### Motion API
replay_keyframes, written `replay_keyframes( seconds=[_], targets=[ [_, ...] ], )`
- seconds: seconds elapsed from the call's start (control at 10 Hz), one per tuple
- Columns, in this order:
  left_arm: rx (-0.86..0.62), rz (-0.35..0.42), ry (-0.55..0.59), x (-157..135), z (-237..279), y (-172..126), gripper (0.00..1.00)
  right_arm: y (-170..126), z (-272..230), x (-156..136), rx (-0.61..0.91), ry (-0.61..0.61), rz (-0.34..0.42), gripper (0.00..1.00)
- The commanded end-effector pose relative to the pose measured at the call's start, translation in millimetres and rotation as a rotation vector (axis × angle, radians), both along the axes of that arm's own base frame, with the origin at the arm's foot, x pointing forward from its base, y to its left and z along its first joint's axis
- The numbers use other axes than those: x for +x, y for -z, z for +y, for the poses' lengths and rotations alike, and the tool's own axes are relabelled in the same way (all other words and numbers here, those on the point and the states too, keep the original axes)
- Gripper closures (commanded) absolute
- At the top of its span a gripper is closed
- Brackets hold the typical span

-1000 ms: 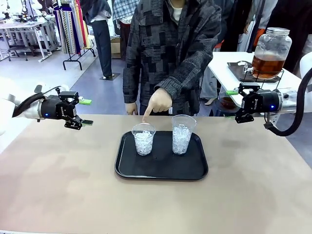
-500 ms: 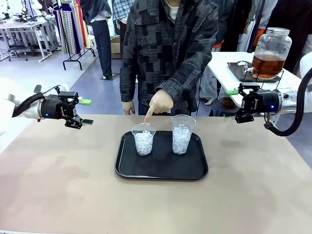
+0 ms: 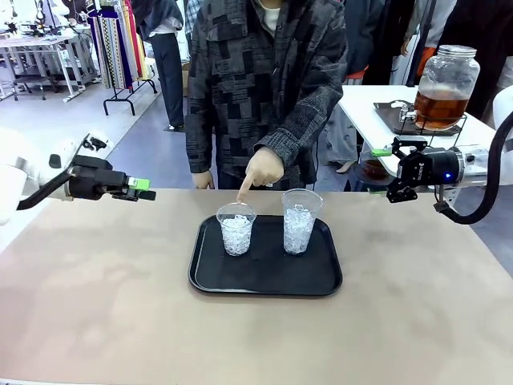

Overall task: Pour the drink into the iced cup.
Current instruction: Pick up the iced cup indicated by the human and present it to them.

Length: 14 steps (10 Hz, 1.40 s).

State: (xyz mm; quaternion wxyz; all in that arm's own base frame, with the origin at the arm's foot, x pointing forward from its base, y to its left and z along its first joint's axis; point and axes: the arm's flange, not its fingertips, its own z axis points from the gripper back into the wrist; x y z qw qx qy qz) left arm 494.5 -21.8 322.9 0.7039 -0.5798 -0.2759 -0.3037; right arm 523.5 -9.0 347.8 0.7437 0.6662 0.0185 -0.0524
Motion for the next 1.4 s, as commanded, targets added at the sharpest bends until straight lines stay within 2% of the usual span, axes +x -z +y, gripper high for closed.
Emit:
replay_keyframes(
  seconds=[0.0,0.1,0.5,0.6,0.8,0.9,1.1,1.3],
  targets=[
    [0.015,-0.003,0.054,-10,-4,-3,0.00,-2,0,1,0.002,0.002,-0.003,0.00],
    [0.000,0.000,0.000,0,0,0,0.00,-2,0,1,0.002,0.002,-0.003,0.00],
    [0.009,-0.013,0.015,-2,-1,3,0.00,-2,0,1,0.002,0.002,-0.003,0.00],
    [0.012,-0.209,0.007,-3,-4,6,0.00,-2,0,1,0.002,0.002,-0.003,0.00],
    [-0.010,-0.475,0.077,-4,-8,17,0.00,-2,0,1,0.002,0.002,-0.003,0.00],
    [-0.002,-0.577,0.088,-6,-11,21,0.00,-2,0,1,0.002,0.002,-0.003,0.00],
    [0.035,-0.722,0.043,-10,-21,29,0.00,-2,0,1,0.002,0.002,-0.003,0.00],
    [0.089,-0.789,0.017,-13,-33,37,0.00,-2,0,1,0.002,0.002,-0.003,0.00]
  ],
)
